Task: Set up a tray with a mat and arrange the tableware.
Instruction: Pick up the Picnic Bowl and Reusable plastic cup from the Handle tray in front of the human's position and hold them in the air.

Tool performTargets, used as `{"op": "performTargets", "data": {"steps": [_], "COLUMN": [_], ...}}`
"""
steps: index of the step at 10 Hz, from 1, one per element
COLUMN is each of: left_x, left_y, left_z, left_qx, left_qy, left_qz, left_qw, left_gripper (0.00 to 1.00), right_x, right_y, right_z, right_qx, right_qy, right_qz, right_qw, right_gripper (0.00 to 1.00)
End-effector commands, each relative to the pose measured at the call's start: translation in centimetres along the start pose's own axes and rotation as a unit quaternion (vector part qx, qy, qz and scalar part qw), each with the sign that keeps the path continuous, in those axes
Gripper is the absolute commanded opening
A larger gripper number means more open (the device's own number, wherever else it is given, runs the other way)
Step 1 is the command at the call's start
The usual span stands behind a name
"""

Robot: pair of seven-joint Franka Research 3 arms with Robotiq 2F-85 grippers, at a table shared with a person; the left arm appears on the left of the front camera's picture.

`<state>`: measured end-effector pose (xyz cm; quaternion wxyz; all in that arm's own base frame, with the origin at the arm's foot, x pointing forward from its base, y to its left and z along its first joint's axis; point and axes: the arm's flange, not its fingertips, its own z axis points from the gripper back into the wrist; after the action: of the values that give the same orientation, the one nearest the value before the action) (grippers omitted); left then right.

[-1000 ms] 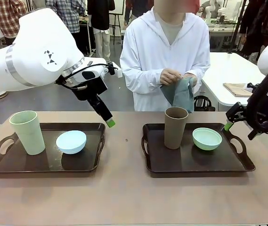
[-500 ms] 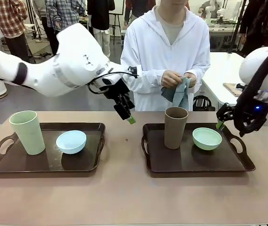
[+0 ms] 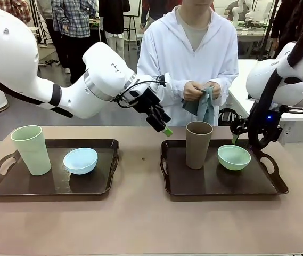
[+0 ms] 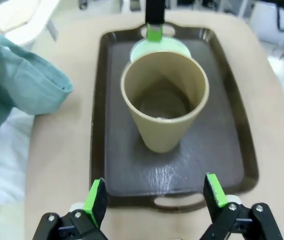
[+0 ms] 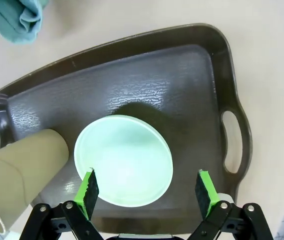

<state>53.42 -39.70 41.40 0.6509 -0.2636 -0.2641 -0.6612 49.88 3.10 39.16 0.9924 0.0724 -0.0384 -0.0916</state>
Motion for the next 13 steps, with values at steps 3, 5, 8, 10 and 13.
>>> {"op": "performTargets", "data": {"steps": [3, 5, 8, 10, 13], "left_x": [-1.7, -0.6, -1.9, -3.2, -5.0], "left_y": [-2.5, -0.6, -1.4, -2.1, -2.0], "left_z": [-0.8, -1.0, -1.5, -2.4, -4.7], "left_qx": [0.037, 0.027, 0.021, -0.012, -0.028], "left_qy": [-0.028, -0.026, -0.023, -0.038, -0.085], "left_qz": [0.069, 0.04, 0.048, 0.023, -0.045], "left_qw": [0.997, 0.998, 0.998, 0.999, 0.995], "left_gripper": [1.0, 1.0, 1.0, 1.0, 1.0], "right_x": [0.1, 0.1, 0.1, 0.3, -0.1], "right_y": [-0.2, -0.2, -0.1, 0.1, -0.4], "right_z": [0.0, 0.0, -0.9, -2.1, -2.7], "right_qx": [0.0, 0.0, -0.02, -0.016, -0.015], "right_qy": [0.001, 0.001, -0.002, -0.017, -0.016], "right_qz": [-0.002, -0.002, 0.005, 0.0, 0.002], "right_qw": [1.0, 1.0, 1.0, 1.0, 1.0], "right_gripper": [1.0, 1.0, 1.0, 1.0, 1.0]}}
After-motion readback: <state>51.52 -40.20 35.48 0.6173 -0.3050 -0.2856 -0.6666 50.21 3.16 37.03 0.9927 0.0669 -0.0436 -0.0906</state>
